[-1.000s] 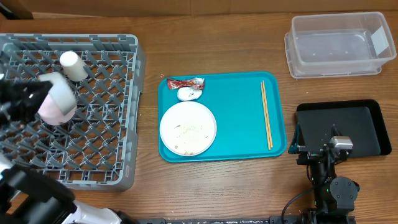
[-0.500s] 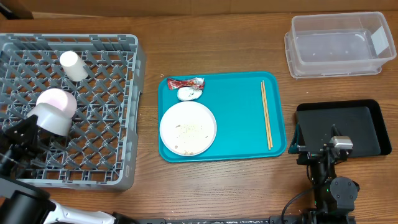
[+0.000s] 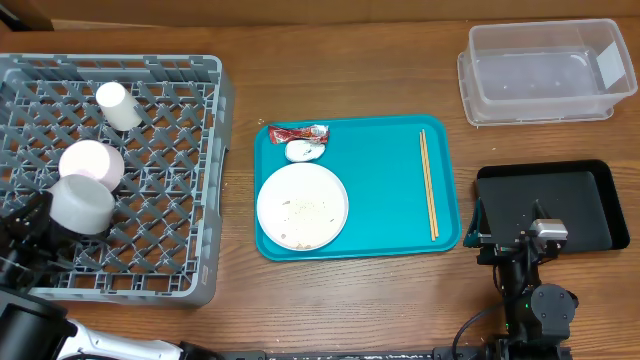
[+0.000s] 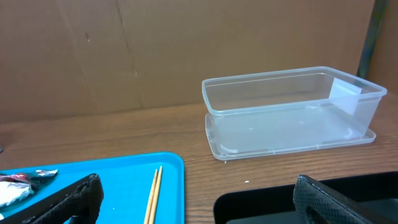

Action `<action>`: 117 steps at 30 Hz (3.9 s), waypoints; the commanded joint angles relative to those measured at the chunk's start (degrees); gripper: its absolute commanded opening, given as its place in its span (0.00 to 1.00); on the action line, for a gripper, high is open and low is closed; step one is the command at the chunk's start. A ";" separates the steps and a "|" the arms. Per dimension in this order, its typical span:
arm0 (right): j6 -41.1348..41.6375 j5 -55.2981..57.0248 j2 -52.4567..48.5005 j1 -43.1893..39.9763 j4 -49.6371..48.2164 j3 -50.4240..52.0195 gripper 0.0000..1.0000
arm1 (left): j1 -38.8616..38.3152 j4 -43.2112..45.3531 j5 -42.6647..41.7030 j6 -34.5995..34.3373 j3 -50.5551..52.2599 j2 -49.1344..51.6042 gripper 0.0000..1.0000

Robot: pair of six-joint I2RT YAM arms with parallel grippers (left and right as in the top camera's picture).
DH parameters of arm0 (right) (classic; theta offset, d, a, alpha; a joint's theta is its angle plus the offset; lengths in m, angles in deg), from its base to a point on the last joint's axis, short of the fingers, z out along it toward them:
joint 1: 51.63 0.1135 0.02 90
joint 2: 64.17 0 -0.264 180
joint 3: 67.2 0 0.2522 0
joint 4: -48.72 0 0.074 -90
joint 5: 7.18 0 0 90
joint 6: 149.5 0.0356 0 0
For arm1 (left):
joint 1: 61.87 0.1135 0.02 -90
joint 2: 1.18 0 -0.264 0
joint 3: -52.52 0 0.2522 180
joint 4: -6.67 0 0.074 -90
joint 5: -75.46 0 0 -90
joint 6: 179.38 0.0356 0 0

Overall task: Sort waste into correct bins and load items into the dishwasher
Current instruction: 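Carry the bowl left and lower it into the rack's front area, then release the bowl in the rack and lift the left gripper, then reach the left gripper to the wooden chopsticks on the tray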

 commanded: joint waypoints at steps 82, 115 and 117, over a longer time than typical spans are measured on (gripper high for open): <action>-0.20 0.37 0.68 -0.28 -0.33 0.61 1.00 | -25.99 -10.19 84.04 -21.18 -23.39 0.59 0.04; -0.20 0.37 0.68 -0.28 -0.35 0.61 1.00 | -49.86 -37.16 32.65 -12.70 -65.66 0.57 0.70; -0.20 0.37 0.68 -0.28 -0.35 0.61 1.00 | -57.61 -36.46 34.49 -11.32 -65.66 0.63 0.85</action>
